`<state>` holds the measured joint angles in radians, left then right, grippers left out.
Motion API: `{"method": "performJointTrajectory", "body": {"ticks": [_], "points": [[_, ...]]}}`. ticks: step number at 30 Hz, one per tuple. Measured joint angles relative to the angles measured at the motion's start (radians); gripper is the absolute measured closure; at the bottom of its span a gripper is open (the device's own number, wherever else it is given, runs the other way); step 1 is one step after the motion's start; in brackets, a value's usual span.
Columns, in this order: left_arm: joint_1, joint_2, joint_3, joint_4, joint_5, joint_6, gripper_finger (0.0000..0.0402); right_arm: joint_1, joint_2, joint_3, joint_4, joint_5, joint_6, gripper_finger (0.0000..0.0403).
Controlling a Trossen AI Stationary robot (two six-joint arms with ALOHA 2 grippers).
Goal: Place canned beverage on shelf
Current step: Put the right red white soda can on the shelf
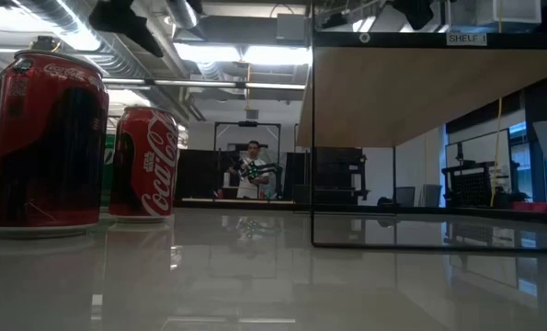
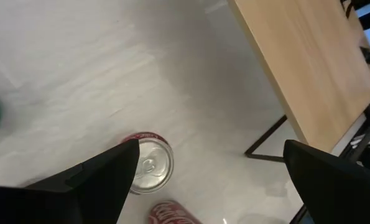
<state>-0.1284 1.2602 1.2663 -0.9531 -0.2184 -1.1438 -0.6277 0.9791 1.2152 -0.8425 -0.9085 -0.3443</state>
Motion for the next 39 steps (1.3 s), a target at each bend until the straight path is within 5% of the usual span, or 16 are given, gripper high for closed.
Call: {"method": "performJointTrajectory", "body": {"ticks": [9,19,39], "points": [[0.0,0.147,0.095,-0.016,0.144,0.033,0.0013,0.0,0.0,0.0,0.0,0.0,-0.001,0.0029],[0.0,0.39,0.404,-0.443,0.151,0.046,0.0013,0.0,0.0,0.0,-0.023,0.01,-0.002,0.0029],[0.002,0.463,0.379,-0.496,0.063,-0.026,0.0013,0.0,0.0,0.0,-0.051,0.045,-0.005,0.0029]]}}
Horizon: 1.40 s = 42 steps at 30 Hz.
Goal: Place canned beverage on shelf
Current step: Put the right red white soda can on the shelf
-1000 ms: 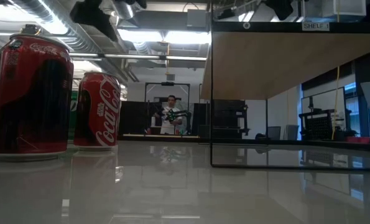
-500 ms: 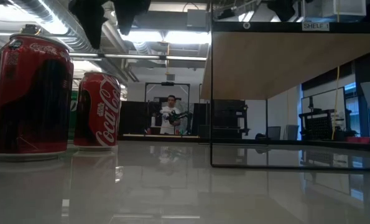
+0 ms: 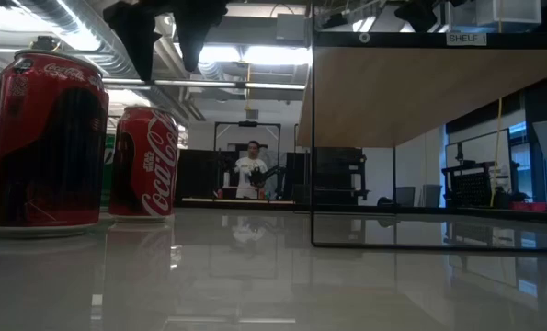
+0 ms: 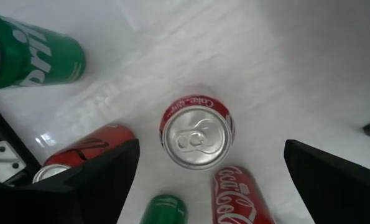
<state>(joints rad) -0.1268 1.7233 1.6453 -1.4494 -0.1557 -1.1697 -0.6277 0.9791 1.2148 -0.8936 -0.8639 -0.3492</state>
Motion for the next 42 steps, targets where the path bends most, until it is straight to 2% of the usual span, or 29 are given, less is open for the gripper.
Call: {"method": "performJointTrajectory", "body": {"ticks": [7,14,22,27,42], "points": [[0.0,0.0,-0.108,0.031,0.068,0.003,0.0013,0.0,0.0,0.0,0.0,0.0,0.0,0.0029],[0.011,0.0,-0.203,0.153,0.072,0.054,0.0013,0.0,0.0,0.0,0.0,0.0,0.0,0.0029],[0.035,0.001,-0.283,0.22,0.072,0.064,0.0013,0.0,0.0,0.0,0.0,0.0,-0.001,0.0029],[0.035,0.001,-0.291,0.269,0.071,0.127,0.0013,0.0,0.0,0.0,0.0,0.0,-0.001,0.0029],[0.035,0.001,-0.291,0.28,0.072,0.133,0.0013,0.0,0.0,0.0,-0.012,0.0,-0.001,0.0029]]}}
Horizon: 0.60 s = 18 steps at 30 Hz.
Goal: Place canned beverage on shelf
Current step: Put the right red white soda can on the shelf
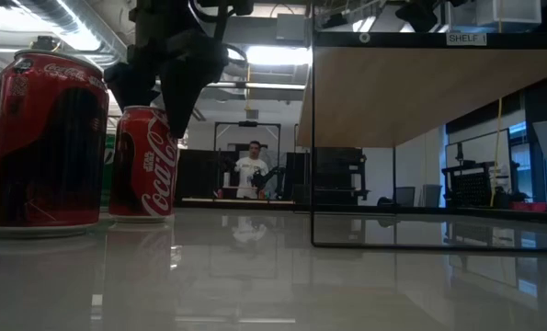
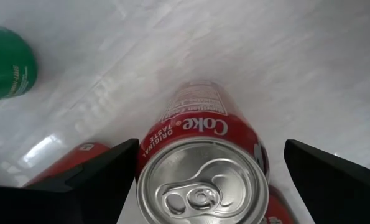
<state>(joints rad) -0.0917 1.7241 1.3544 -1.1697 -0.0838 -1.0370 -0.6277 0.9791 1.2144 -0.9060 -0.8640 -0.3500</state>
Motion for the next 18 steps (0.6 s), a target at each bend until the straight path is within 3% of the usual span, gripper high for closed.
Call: {"method": "performJointTrajectory", "body": {"ticks": [10,18], "points": [[-0.002,0.0,-0.008,-0.031,0.0,0.001,0.0016,0.0,0.0,0.0,-0.004,0.0,0.0,0.0029],[-0.002,0.0,-0.043,-0.016,0.036,0.002,0.0063,0.0,0.0,0.0,-0.004,0.0,0.0,0.0029]]}}
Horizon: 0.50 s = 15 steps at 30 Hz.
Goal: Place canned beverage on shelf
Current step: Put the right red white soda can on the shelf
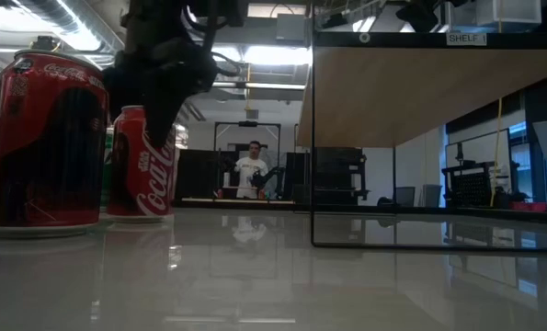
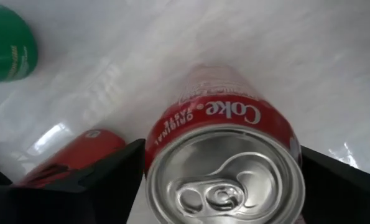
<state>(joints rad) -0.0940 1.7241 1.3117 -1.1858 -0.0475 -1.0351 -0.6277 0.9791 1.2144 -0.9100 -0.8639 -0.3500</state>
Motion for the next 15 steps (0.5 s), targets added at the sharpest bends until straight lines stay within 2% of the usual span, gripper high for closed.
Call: {"method": "performJointTrajectory", "body": {"ticks": [8,15], "points": [[0.0,-0.001,-0.001,0.012,0.008,0.014,0.011,0.0,0.0,0.0,0.0,0.0,0.0,0.0029],[0.003,0.0,0.028,0.021,0.018,0.085,0.0117,0.0,0.0,0.0,0.0,0.0,0.0,0.0029]]}}
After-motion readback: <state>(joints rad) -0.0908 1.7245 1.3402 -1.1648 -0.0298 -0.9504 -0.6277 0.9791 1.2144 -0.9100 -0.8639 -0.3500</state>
